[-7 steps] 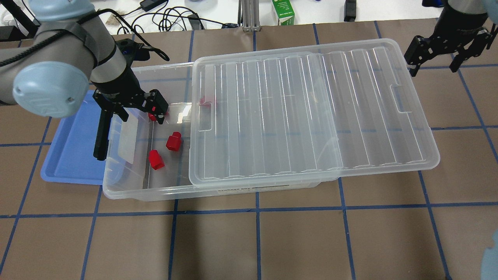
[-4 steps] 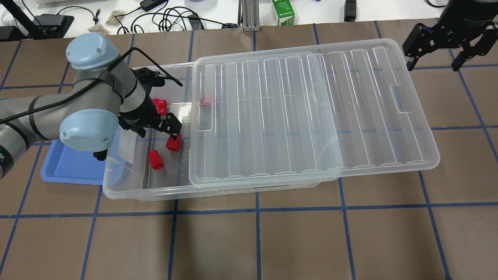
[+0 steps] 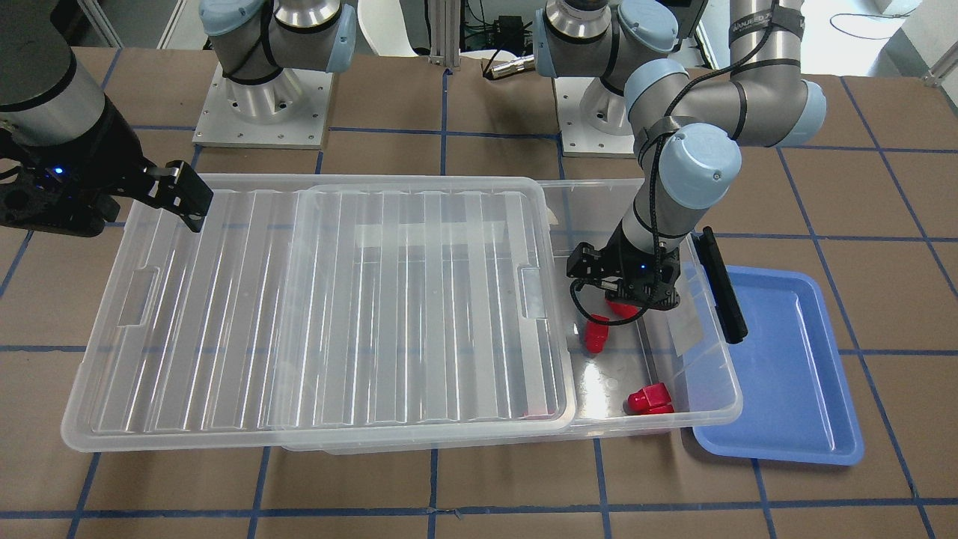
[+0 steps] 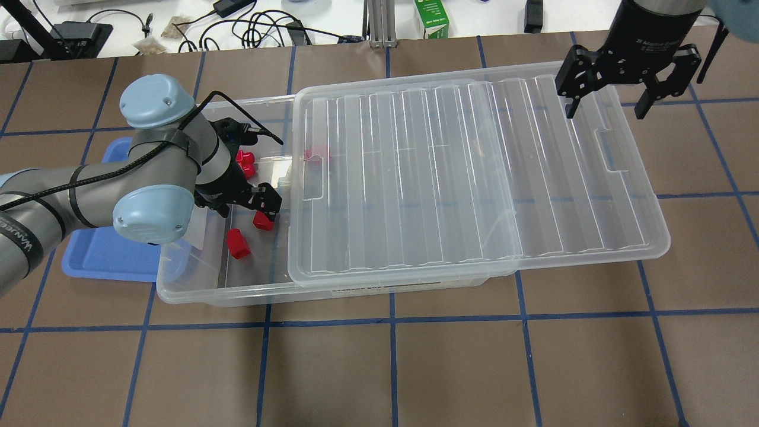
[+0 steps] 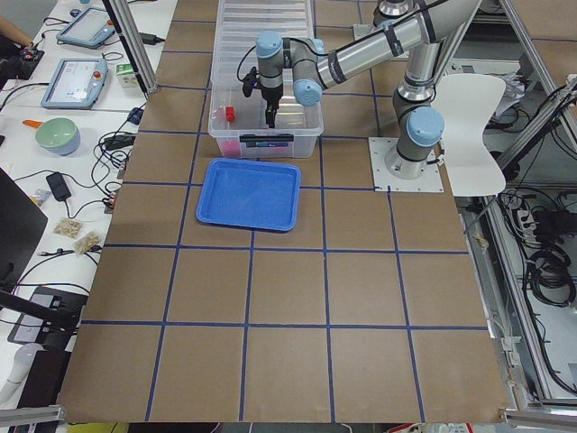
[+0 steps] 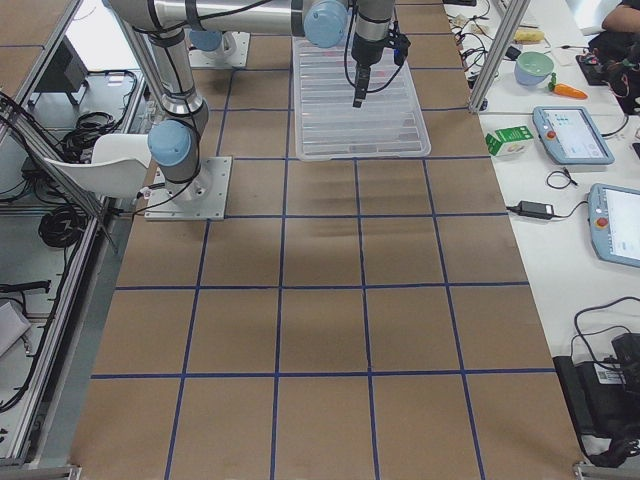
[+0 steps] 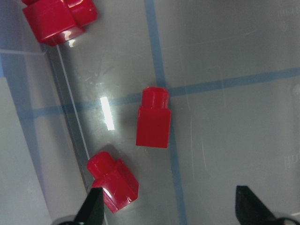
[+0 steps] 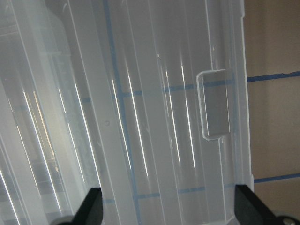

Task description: Place red block in blue tray from box

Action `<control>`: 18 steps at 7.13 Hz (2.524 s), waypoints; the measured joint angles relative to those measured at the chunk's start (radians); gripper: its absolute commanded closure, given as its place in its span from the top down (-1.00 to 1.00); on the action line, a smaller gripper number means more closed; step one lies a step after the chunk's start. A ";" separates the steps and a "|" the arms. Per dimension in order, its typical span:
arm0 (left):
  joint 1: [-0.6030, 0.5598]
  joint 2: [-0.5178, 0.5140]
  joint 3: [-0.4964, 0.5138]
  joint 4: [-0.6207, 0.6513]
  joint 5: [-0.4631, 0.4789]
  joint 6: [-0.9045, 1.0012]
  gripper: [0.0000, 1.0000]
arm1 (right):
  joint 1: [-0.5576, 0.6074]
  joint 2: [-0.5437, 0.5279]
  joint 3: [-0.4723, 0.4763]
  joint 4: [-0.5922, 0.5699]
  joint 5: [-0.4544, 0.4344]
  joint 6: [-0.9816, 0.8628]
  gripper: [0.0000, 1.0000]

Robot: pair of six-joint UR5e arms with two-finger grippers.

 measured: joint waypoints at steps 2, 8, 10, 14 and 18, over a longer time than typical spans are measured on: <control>0.001 -0.030 -0.002 0.025 -0.001 -0.001 1.00 | 0.025 -0.015 0.002 0.022 0.006 0.000 1.00; 0.002 -0.127 -0.003 0.126 -0.002 0.015 0.69 | 0.016 -0.033 -0.013 0.019 -0.006 -0.007 1.00; 0.003 -0.150 -0.004 0.150 -0.001 0.017 -0.02 | 0.015 -0.032 -0.011 0.018 -0.003 -0.001 1.00; 0.007 -0.161 0.004 0.162 0.001 0.025 -1.00 | 0.014 -0.031 -0.009 0.016 -0.006 0.002 1.00; 0.009 -0.074 0.074 0.048 0.011 0.016 -1.00 | 0.011 -0.029 -0.009 0.014 -0.005 -0.017 1.00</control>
